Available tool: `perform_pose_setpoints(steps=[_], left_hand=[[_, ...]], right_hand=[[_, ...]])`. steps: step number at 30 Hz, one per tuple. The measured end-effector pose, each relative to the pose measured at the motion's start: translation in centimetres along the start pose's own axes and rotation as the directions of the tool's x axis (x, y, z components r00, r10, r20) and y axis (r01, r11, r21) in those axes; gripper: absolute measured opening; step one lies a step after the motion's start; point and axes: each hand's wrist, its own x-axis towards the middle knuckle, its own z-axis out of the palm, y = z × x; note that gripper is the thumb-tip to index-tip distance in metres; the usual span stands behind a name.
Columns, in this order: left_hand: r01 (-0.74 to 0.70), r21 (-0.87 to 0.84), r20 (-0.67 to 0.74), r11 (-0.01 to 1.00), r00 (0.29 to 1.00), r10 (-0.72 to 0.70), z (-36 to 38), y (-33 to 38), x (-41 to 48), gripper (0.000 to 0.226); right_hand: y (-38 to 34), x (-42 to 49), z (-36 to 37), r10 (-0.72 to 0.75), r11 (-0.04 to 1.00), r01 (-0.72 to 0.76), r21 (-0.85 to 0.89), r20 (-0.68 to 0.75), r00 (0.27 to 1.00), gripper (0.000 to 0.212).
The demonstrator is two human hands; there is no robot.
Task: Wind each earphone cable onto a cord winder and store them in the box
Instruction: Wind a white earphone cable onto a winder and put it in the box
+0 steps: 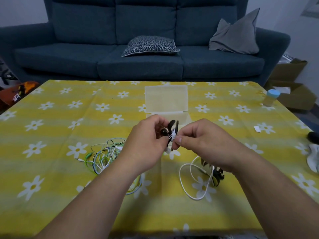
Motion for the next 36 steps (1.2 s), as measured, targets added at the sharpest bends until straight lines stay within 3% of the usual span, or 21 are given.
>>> perform_pose_setpoints(steps=[7,10,16,21,26,31,36], left_hand=[[-0.006,0.088,0.085,0.996,0.996,-0.002,0.5,-0.3,-0.3,0.03],[0.034,0.003,0.172,0.999,0.985,-0.034,0.5,-0.3,-0.4,0.028],[0.129,-0.267,0.315,0.955,0.948,-0.04,0.1,0.6,-0.8,0.026],[0.18,-0.489,0.303,0.854,0.953,-0.027,0.0,0.8,-0.8,0.027],[0.214,-0.657,0.127,0.723,0.977,-0.173,-0.6,0.8,-0.2,0.022],[0.179,-0.539,-0.003,0.823,0.977,-0.215,-0.8,0.2,0.1,0.025],[0.138,-0.285,-0.038,0.948,0.987,-0.155,-0.5,-0.3,0.1,0.022]], right_hand=[[0.1,-0.2,-0.9,0.044,0.991,-0.035,0.132,-0.064,0.997,0.024],[0.5,0.1,-1.2,0.072,0.97,-0.034,0.242,-0.149,0.986,0.026],[1.5,0.7,-0.9,0.1,0.991,-0.062,0.114,-0.358,0.929,0.029],[2.2,1.1,-0.1,0.228,0.959,-0.185,0.214,-0.199,0.953,0.033],[2.6,1.1,1.2,0.286,0.952,-0.286,0.105,0.012,0.958,0.036],[1.6,0.6,1.5,0.23,0.962,-0.246,0.116,0.14,0.963,0.035],[0.7,0.3,1.0,0.111,0.98,-0.13,0.153,0.124,0.986,0.031]])
